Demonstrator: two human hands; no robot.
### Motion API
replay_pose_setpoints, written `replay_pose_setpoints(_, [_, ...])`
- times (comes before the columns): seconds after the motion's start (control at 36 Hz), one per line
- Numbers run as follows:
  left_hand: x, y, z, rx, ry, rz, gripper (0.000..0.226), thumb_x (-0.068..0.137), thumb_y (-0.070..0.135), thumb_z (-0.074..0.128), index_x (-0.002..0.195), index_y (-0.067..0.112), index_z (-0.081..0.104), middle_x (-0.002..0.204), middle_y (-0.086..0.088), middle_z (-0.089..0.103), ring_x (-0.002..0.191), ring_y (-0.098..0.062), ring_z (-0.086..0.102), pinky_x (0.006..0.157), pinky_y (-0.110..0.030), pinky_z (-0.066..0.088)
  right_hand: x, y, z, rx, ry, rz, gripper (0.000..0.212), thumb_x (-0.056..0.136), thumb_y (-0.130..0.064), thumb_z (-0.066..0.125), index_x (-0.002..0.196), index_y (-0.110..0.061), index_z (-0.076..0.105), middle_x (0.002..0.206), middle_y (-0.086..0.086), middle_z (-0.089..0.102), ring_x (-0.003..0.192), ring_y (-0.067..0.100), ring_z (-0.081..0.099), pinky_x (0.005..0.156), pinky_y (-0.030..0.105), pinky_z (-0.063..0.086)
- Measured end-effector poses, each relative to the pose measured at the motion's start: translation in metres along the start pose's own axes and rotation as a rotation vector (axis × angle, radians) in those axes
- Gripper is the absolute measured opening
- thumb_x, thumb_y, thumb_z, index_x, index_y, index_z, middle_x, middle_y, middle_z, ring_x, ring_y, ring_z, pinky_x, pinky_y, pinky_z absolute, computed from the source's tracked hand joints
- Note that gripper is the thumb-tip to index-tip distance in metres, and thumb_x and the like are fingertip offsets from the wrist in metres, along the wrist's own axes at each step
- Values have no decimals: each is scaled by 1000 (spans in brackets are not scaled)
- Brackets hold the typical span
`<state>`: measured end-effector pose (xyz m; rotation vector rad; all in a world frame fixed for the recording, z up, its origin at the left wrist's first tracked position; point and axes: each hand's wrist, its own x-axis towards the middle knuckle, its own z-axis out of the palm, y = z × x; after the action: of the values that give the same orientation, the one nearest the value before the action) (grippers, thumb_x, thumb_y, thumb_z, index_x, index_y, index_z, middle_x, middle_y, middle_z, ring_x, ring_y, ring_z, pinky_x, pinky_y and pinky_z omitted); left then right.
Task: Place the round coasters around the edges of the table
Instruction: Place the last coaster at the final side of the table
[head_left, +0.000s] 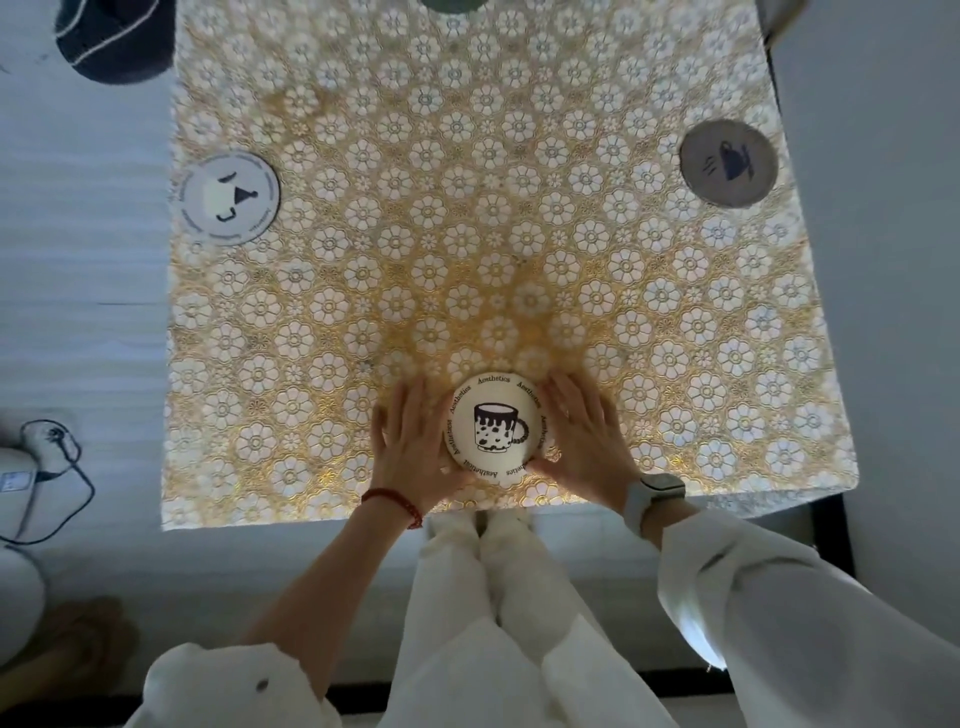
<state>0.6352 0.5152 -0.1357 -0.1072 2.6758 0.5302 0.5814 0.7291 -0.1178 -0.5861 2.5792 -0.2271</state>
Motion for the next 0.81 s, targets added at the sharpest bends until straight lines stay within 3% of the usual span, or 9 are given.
replay_pose_setpoints(0.25, [-13,0,5,-74,59,-32,107,57,54,73,142,22,18,155,-14,4,142,-29,-7,113,-49,-7,0,-8,0,-36,-42,7,97,72,-52,62,142,-15,6,155,12,-6,141,35,-6,114,51,1])
replay_pose_setpoints(0.36, [-15,0,7,-73,41,-44,107,58,53,72,143,22,15,155,-11,2,142,-27,-9,113,-48,-8,-1,-11,0,-25,-58,14,97,74,-49,61,143,-16,2,154,13,-11,140,35,-14,115,51,-4])
replay_pose_setpoints(0.81, [-17,1,9,-48,42,-51,108,60,54,69,143,28,6,156,-10,0,142,-26,-10,113,-48,-10,-4,-14,2,-44,-79,41,91,80,-49,55,143,-16,-3,154,10,-13,141,31,-15,114,52,-5])
